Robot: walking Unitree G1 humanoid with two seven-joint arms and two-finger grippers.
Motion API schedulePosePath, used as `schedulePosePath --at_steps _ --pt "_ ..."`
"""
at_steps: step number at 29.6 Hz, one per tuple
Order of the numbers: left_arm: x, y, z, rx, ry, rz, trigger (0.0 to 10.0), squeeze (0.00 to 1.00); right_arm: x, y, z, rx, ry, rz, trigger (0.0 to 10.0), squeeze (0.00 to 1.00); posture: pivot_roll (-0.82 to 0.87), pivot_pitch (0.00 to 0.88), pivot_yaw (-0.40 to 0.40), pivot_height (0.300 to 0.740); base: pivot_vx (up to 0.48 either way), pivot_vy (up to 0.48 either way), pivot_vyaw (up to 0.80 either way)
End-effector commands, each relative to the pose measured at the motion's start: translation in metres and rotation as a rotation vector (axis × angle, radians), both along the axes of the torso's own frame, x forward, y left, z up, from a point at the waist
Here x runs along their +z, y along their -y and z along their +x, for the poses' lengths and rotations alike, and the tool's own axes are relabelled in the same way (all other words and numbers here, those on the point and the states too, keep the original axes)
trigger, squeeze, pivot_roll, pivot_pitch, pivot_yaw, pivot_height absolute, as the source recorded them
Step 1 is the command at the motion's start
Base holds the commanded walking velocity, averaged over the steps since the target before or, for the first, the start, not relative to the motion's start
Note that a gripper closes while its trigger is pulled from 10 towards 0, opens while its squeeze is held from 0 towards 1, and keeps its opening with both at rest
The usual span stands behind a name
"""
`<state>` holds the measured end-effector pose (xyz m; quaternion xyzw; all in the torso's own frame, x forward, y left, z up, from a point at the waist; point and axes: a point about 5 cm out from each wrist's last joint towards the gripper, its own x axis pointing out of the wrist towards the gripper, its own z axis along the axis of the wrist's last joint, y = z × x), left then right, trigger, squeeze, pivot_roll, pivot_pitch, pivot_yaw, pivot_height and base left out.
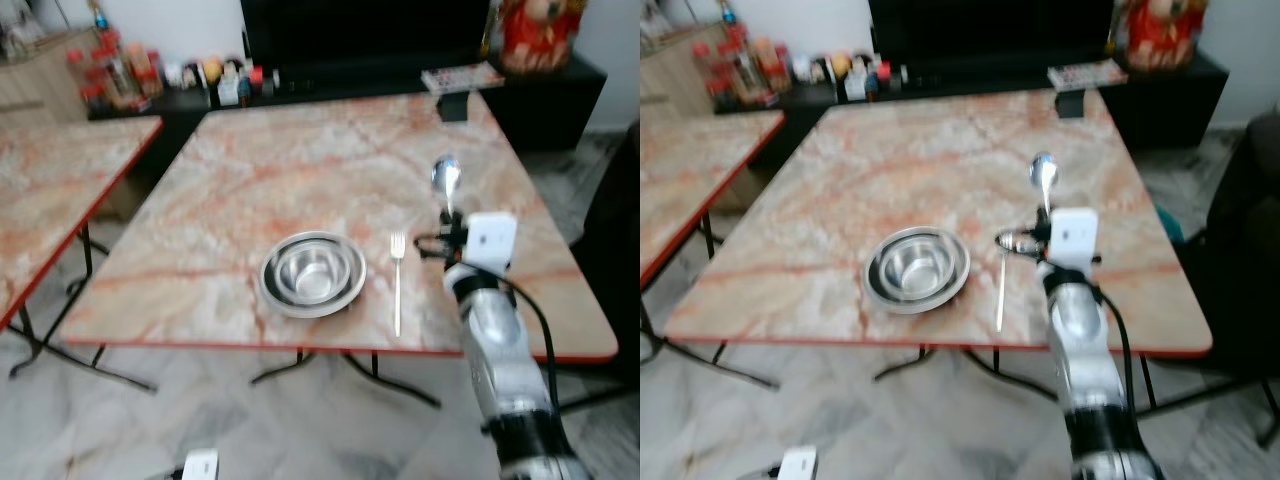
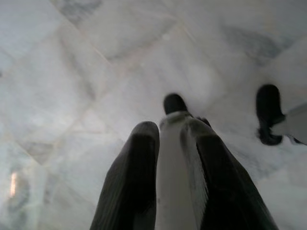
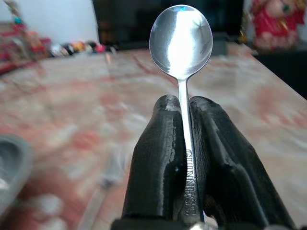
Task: Setting the table
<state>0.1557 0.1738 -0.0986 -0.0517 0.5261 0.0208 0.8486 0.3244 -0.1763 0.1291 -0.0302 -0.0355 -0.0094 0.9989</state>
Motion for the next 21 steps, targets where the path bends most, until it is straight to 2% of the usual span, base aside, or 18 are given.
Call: schedulePosePath --at_steps 1,17,21 --pt "-0.001 -0.005 -0.003 0.000 -0.016 0.012 10.0 0.00 0.002 -0.006 -0.001 0.014 0.008 0.002 10.0 0.00 -0.37 0.000 0.138 0.740 0.000 0.000 0.00" --pt "-0.002 -0.002 -0.006 0.004 -0.021 0.002 10.0 0.00 -0.033 -0.003 -0.013 0.017 -0.126 0.000 10.0 0.00 -0.37 0.000 0.120 0.740 0.000 0.000 0.00" --pt "-0.003 0.000 -0.008 0.013 -0.024 -0.001 10.0 0.00 -0.042 0.001 -0.014 -0.001 -0.173 0.029 10.0 0.00 -0.36 0.000 0.105 0.740 0.000 0.000 0.00"
